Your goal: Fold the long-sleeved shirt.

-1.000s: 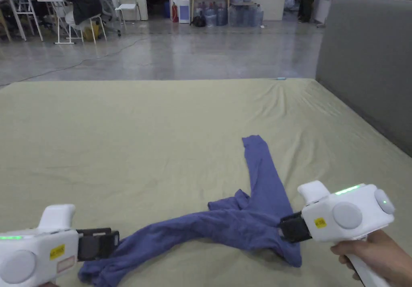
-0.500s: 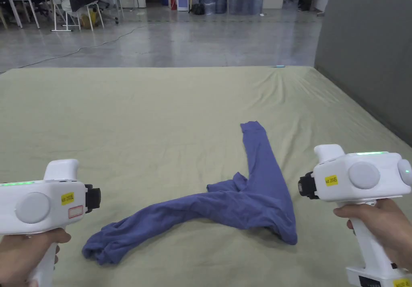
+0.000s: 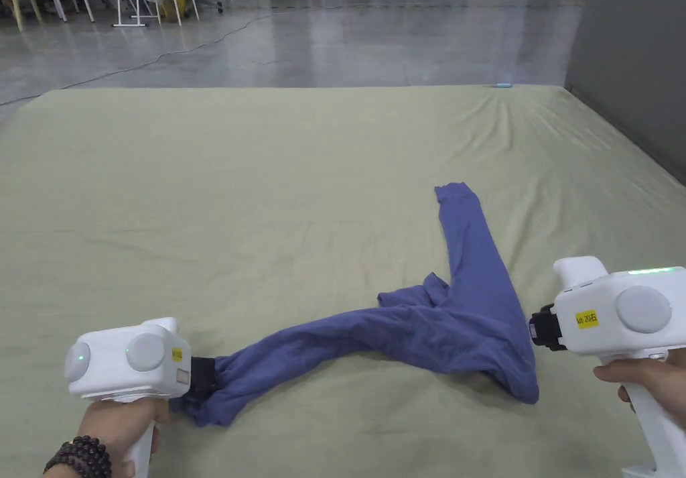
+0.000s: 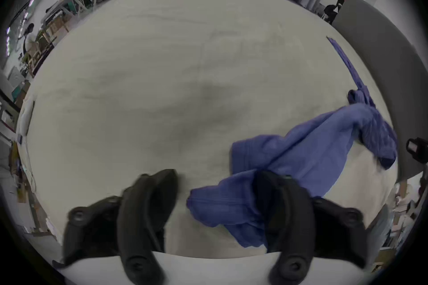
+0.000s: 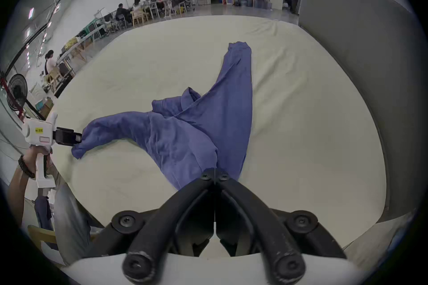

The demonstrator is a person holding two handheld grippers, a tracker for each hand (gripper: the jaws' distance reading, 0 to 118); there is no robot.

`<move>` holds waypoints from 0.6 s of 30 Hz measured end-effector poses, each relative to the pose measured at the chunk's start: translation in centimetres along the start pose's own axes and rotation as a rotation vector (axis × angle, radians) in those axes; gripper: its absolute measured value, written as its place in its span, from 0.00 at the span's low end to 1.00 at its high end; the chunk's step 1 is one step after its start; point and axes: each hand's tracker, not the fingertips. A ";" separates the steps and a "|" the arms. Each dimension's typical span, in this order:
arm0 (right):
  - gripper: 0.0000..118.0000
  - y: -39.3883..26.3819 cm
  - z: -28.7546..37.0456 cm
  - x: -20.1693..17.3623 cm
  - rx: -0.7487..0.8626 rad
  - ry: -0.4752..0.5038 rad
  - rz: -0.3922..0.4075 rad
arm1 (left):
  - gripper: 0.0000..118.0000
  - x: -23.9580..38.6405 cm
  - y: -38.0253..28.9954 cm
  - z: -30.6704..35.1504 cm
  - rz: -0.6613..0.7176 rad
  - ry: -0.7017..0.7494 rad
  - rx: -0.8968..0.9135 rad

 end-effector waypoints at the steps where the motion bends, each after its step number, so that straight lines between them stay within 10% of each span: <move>1: 0.00 0.0 -0.1 -0.1 -0.005 -0.001 0.002 | 0.37 0.7 0.0 0.5 -0.063 0.033 0.029; 2: 0.00 0.2 -0.8 0.4 -0.022 0.003 -0.008 | 0.00 1.1 0.1 1.2 -0.108 0.003 0.036; 8: 0.06 1.5 -1.2 1.2 0.002 -0.002 -0.025 | 0.00 2.5 0.4 5.7 -0.179 -0.057 0.161; 11: 0.84 2.4 -2.2 1.8 0.003 0.034 -0.077 | 0.00 2.1 1.5 7.7 -0.140 -0.107 0.201; 16: 0.83 2.9 -6.6 1.9 -0.085 -0.013 -0.095 | 0.00 2.1 1.5 10.1 -0.144 -0.092 0.259; 18: 0.56 2.6 -8.4 1.4 -0.112 -0.024 -0.082 | 0.00 1.8 1.7 10.3 -0.135 -0.097 0.262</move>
